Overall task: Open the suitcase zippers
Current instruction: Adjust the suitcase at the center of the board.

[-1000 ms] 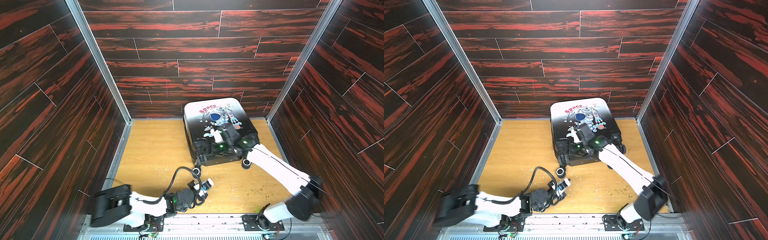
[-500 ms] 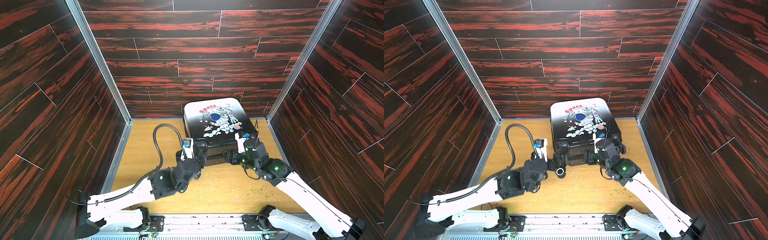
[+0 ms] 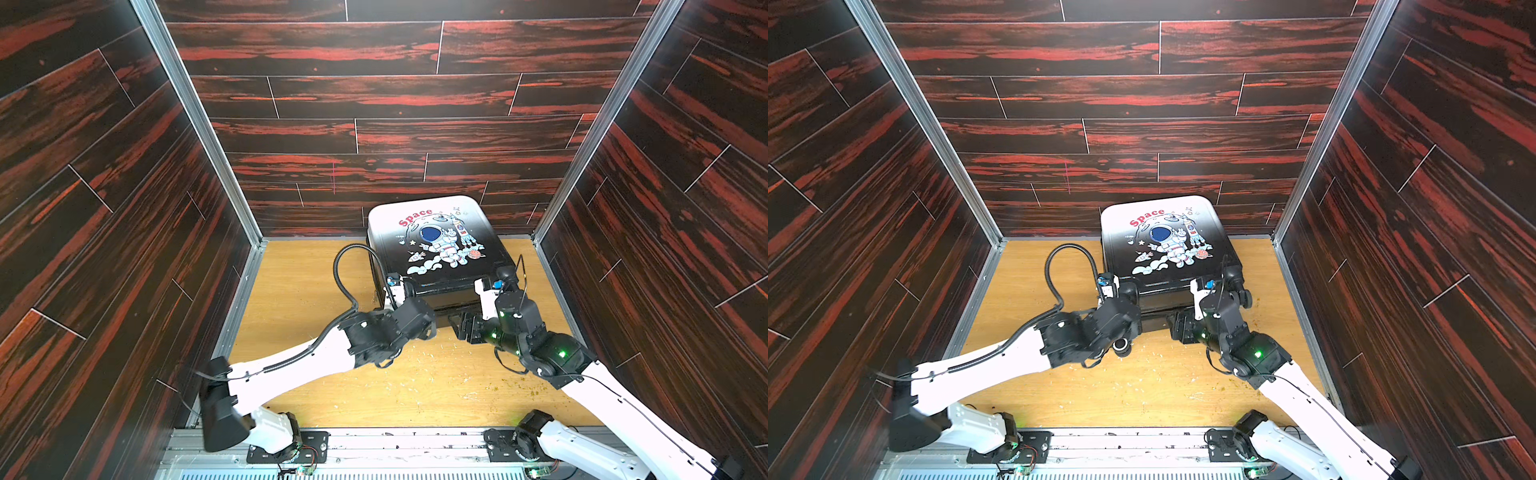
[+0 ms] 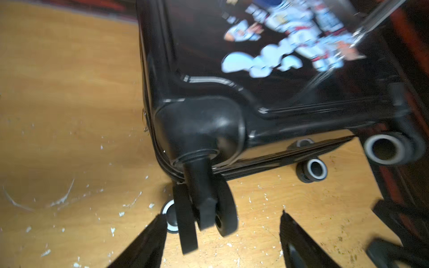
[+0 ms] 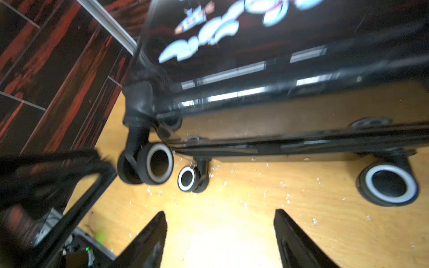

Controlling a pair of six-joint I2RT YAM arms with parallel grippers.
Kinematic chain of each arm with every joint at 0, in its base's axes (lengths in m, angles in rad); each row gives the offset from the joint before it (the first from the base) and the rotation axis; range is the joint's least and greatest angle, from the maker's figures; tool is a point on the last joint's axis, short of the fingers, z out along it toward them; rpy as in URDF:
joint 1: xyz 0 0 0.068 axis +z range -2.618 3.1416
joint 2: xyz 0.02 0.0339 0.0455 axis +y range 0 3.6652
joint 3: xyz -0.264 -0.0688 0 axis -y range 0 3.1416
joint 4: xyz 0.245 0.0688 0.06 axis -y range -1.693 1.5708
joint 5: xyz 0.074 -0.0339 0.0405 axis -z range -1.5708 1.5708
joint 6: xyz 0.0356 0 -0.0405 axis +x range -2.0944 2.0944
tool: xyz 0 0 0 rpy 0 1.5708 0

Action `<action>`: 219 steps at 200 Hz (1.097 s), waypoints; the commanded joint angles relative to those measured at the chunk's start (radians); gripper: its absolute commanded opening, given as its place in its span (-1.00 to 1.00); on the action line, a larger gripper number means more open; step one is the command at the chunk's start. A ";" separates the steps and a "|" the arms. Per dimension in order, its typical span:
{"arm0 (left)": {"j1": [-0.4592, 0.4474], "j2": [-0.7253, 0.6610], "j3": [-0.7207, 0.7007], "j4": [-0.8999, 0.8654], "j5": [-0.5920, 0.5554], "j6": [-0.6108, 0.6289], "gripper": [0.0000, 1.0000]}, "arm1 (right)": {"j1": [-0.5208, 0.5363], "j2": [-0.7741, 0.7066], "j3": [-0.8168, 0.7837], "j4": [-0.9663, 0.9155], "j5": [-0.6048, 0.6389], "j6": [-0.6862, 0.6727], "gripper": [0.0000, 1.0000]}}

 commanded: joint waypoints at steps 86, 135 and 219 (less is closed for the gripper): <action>0.100 0.202 0.124 -0.073 0.156 -0.121 0.10 | 0.105 -0.148 -0.344 0.488 0.012 -0.140 0.39; 0.128 0.195 0.204 -0.077 0.159 -0.066 -0.98 | 0.155 -0.185 -0.541 0.845 0.010 -0.376 0.37; 0.155 0.115 0.327 0.029 0.295 -0.101 -1.00 | 0.259 0.306 -0.752 1.850 0.113 -0.599 0.38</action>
